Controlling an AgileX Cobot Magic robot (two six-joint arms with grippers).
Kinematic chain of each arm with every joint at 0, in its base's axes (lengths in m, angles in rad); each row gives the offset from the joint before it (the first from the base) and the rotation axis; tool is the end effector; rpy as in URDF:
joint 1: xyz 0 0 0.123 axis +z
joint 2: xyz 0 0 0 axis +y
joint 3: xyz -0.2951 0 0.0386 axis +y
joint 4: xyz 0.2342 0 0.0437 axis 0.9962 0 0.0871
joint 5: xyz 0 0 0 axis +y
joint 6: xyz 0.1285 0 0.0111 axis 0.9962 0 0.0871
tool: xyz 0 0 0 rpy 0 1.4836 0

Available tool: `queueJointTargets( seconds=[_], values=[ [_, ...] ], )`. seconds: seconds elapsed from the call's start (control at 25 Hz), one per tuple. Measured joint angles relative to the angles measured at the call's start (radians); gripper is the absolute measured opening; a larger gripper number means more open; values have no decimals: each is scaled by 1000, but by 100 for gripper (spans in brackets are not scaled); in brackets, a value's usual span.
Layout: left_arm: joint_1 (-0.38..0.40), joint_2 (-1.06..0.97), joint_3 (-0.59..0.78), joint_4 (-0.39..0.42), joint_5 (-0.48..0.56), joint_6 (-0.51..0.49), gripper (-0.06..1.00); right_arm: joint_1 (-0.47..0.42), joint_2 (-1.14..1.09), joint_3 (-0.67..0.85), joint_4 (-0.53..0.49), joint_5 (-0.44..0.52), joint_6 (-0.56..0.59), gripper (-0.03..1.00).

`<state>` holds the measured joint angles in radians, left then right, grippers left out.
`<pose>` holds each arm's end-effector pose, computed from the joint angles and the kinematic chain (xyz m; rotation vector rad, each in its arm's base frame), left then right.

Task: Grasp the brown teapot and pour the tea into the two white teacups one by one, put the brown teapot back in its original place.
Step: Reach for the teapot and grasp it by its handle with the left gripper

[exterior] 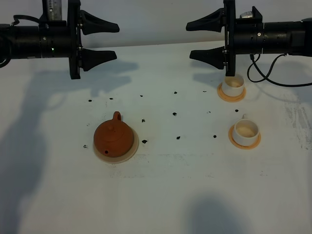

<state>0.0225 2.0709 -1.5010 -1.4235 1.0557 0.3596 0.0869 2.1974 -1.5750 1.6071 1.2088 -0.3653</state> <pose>0.4471 -0.1011 0.2298 -0.5288 2.3330 -1.6378 0.4493 0.1602 0.2189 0.4598 2.2928 2.0053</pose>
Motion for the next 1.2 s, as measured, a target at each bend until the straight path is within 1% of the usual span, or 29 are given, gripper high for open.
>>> queueJointTargets(
  seconds=[0.44, 0.56, 0.64, 0.72, 0.8, 0.88, 0.96, 1.08, 1.2],
  values=[
    [1, 0, 0, 0, 0, 3, 57, 0, 0, 0, 3, 0, -8, 59],
    [1, 0, 0, 1, 0, 22, 57, 0, 0, 0, 3, 0, -22, 59],
    [1, 0, 0, 1, 0, 65, 57, 0, 0, 0, 4, 0, -44, 59],
    [1, 0, 0, -13, 0, 124, 57, 0, 0, 0, 15, 0, -90, 58],
    [1, 0, 0, -53, 0, 210, 57, 0, 0, 0, 45, 0, -147, 58],
    [1, 0, -2, -98, 1, 306, 56, 0, 0, 0, 97, 0, -214, 57],
    [1, 0, -17, -113, 0, 400, 54, 0, 0, -3, 117, 0, -273, 56],
    [1, -6, -58, -87, -7, 485, 51, 0, 0, -26, 117, -1, -380, 55],
    [0, -40, -95, -1, -52, 517, 47, 0, 0, -80, 74, -10, -432, 55]
  ],
)
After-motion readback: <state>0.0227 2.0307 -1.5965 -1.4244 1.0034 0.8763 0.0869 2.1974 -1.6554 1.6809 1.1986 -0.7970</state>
